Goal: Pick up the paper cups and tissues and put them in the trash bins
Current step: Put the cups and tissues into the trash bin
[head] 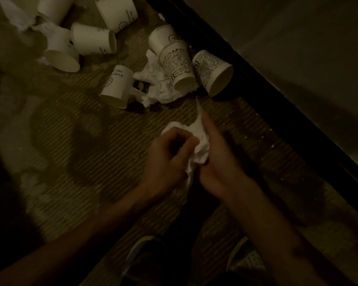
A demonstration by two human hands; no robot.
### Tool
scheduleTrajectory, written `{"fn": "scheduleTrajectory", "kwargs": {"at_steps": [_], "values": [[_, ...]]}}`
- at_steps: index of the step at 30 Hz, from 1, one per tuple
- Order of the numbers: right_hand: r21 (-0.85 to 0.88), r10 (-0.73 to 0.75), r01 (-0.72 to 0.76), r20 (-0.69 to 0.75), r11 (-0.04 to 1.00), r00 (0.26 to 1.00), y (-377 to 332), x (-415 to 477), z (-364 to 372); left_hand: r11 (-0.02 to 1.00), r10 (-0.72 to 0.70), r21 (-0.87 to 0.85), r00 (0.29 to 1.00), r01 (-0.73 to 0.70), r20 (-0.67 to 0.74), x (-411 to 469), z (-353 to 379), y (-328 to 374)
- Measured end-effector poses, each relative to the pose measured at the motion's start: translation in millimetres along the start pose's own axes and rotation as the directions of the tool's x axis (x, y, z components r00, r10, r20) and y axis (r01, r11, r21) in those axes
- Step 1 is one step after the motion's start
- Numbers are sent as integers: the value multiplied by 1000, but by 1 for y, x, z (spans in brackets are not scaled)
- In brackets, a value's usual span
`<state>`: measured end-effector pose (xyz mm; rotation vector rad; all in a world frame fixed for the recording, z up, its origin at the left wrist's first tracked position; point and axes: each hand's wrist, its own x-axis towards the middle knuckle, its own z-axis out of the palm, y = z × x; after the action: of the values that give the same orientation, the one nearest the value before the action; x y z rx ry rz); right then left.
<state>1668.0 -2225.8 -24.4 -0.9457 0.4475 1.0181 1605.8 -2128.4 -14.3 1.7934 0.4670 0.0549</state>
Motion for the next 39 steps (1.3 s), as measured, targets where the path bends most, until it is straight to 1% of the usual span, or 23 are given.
{"fn": "scheduleTrajectory", "kwargs": {"at_steps": [2,5,6,7,8,10,11,14,16,19,21,22,23,24,26,27,28,30,32,33,36,37,39], "values": [[-55,9,-8,21,998,1000,12,-2,6,985,31,170,1000,-30,-4,0,-1,-3],[-3,1,-1,-102,1000,995,14,2,10,892,172,436,982,-120,-82,-2,2,-6],[9,-11,12,-136,1000,991,12,5,9,877,204,463,972,-126,-121,-2,2,-7],[19,-25,29,-161,999,987,9,6,9,891,199,440,968,-114,-153,-1,0,-8],[30,-18,23,-169,999,985,7,8,8,926,159,367,973,-88,-166,0,-2,-8],[76,34,-24,-134,997,990,2,13,8,982,70,183,991,-47,-118,2,-7,-8],[109,65,-53,-108,993,992,0,12,9,985,87,155,993,-74,-82,1,-8,-9],[193,131,-116,-65,974,989,0,17,10,912,278,323,960,-252,-37,-9,-3,-16],[216,145,-135,-27,967,989,1,18,13,828,377,472,924,-302,-70,-13,1,-23],[235,86,-97,56,967,995,4,19,15,753,431,587,897,-298,-97,-8,0,-29],[233,72,-95,106,968,992,5,18,17,700,447,641,893,-314,-51,2,-4,-29],[215,73,-92,95,972,993,4,19,18,668,455,665,890,-334,-9,8,-6,-29],[173,70,-78,52,982,996,3,19,17,651,459,668,888,-360,31,15,-8,-27],[107,59,-56,-21,993,998,2,21,14,670,455,641,889,-376,45,23,-11,-26],[-16,45,-48,-163,999,986,-2,24,9,759,418,561,908,-331,-29,42,-19,-24],[-33,48,-56,-216,998,975,-4,25,6,770,384,570,922,-287,-55,53,-24,-24],[-21,52,-59,-254,998,966,-5,27,3,733,340,636,940,-242,-33,66,-29,-27],[20,57,-53,-298,998,953,-5,28,-1,538,215,815,970,-216,116,89,-38,-34],[51,62,-49,-301,998,952,-4,28,-4,372,92,885,960,-281,266,106,-43,-42],[64,66,-49,-293,997,954,-4,28,-6,330,68,889,947,-318,314,112,-44,-46],[111,87,-59,-262,992,961,-5,27,-12,299,128,885,934,-358,335,119,-48,-54],[133,90,-57,-258,989,962,-7,27,-14,318,165,877,932,-361,324,119,-50,-53],[148,75,-38,-249,988,966,-8,26,-16,412,245,831,924,-373,293,115,-52,-52]]}}
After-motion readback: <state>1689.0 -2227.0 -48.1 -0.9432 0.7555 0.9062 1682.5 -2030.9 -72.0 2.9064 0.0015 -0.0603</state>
